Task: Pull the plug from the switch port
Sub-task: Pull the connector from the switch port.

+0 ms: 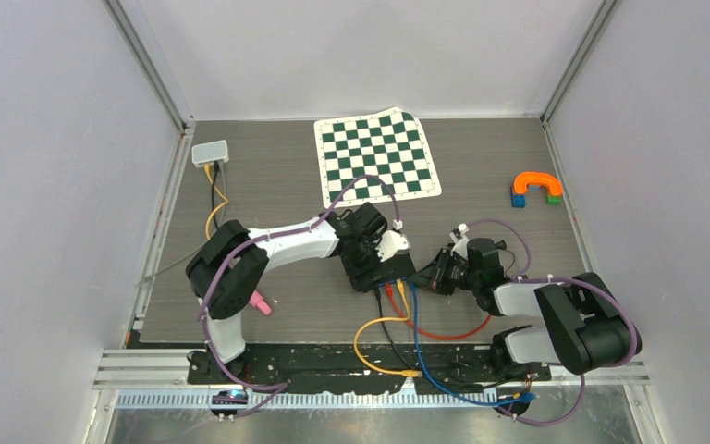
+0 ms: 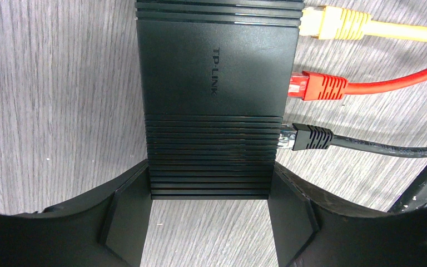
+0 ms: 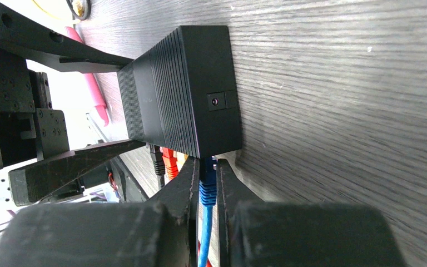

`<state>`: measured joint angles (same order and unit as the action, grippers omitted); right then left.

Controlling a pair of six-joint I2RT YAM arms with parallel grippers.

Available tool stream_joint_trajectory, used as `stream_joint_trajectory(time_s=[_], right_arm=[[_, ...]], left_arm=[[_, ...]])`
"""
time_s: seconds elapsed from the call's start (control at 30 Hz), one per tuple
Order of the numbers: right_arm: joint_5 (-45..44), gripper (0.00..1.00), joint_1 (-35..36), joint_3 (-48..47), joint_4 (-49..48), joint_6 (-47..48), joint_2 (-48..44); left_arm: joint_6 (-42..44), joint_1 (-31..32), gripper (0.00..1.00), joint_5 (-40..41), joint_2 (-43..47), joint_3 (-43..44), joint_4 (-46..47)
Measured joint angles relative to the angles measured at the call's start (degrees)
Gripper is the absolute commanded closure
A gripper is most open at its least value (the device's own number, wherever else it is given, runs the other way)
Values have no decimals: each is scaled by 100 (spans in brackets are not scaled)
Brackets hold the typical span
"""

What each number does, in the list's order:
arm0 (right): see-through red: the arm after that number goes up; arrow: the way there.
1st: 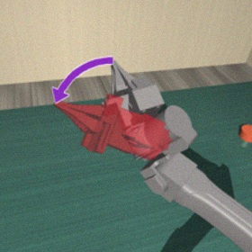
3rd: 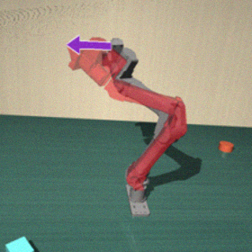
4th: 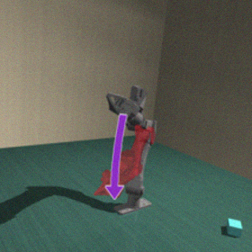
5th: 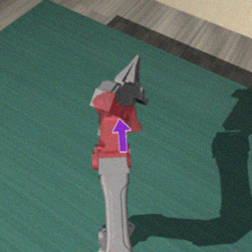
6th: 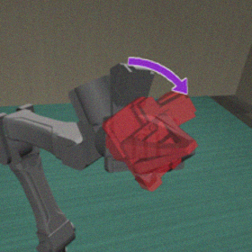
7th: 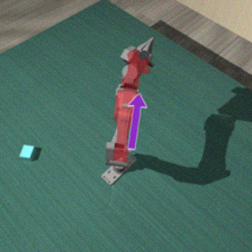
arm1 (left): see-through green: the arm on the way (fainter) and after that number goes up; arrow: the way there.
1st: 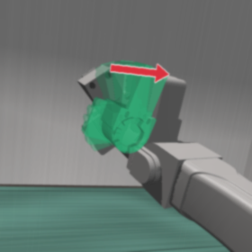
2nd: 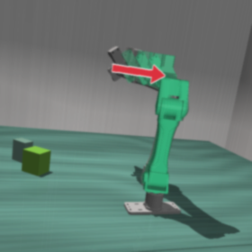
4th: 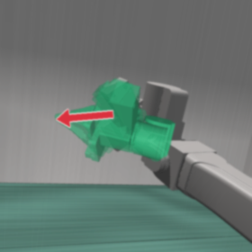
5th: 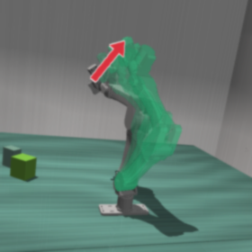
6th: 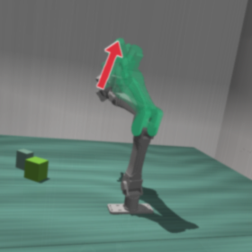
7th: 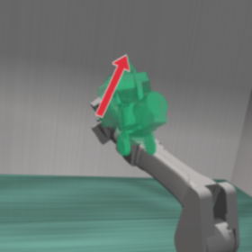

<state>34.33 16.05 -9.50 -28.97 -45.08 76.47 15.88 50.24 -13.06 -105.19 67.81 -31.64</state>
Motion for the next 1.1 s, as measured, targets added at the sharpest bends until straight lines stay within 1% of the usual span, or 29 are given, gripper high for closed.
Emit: stream_joint_trajectory(time_s=[0.2,0.23,0.27,0.33,0.4,0.5,0.57,0.6,0.67,0.7,0.77,0.87,0.97,1.03,1.1], right_arm=[[72,94,-4,-26,98,-15,-31],[66,90,-4,-24,96,-66,-35],[52,88,-4,-24,87,-131,-35],[26,76,-4,-7,48,-258,-33],[-42,68,-4,31,-22,-404,-33],[-177,67,2,81,-83,-557,-33],[-201,68,2,98,-140,-627,-33],[-210,73,2,107,-164,-643,-31],[-208,78,2,116,-232,-660,20],[-197,78,4,118,-291,-682,63],[-162,73,4,140,-420,-697,136],[-131,73,0,160,-592,-756,258],[-94,91,-4,177,-780,-828,385],[-59,94,-4,192,-890,-850,424],[-50,95,-4,201,-920,-848,431]], left_arm=[[2,4,48,-11,0,0,0],[0,4,48,-17,0,0,0],[-2,4,48,-22,0,2,0],[-13,4,48,-24,0,4,0],[-22,4,49,-22,0,4,0],[-35,4,49,-31,-7,11,0],[-46,2,49,-46,-7,13,2],[-48,0,49,-46,-7,13,2],[-48,0,49,-48,-7,13,7],[-48,0,49,-44,-7,13,7],[-44,0,49,-26,-7,13,7],[-39,0,50,-11,-7,13,2],[-37,-2,50,13,-7,13,-4],[-20,-11,50,33,-7,13,-17],[-20,-20,50,28,-7,13,-26]])
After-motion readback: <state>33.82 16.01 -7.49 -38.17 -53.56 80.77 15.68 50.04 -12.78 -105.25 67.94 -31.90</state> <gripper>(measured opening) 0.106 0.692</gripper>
